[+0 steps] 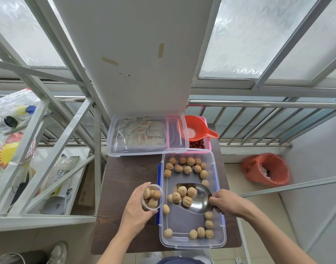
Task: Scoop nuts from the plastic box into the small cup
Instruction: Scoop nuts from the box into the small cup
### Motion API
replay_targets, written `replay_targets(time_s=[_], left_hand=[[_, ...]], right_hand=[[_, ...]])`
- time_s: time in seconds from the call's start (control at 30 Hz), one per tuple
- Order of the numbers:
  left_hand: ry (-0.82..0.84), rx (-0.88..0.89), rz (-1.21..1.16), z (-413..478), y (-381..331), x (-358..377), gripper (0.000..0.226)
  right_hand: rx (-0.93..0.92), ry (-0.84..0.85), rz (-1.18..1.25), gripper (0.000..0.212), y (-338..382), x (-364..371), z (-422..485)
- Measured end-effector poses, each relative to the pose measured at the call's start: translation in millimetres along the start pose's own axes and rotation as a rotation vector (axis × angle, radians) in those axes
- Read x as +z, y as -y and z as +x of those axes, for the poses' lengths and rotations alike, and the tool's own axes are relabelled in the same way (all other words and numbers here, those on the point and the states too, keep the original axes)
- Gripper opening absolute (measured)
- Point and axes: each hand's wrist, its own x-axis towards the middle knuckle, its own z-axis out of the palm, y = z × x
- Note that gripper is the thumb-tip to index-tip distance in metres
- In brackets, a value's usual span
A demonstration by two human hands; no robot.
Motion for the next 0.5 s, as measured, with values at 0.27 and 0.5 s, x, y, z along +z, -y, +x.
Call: replay_targets(time_s=[0.27,0.5], left_hand=[[-0.006,0.003,-0.031,4,-4,0,0.095],[-0.035,0.015,-0.114,4,-4,-1,0.093]], right_hand=[[-0.088,-0.07,-0.198,0.031,66,-5,-21],[-0.163,-0.294,-0.494,0.028,101,26,-30]])
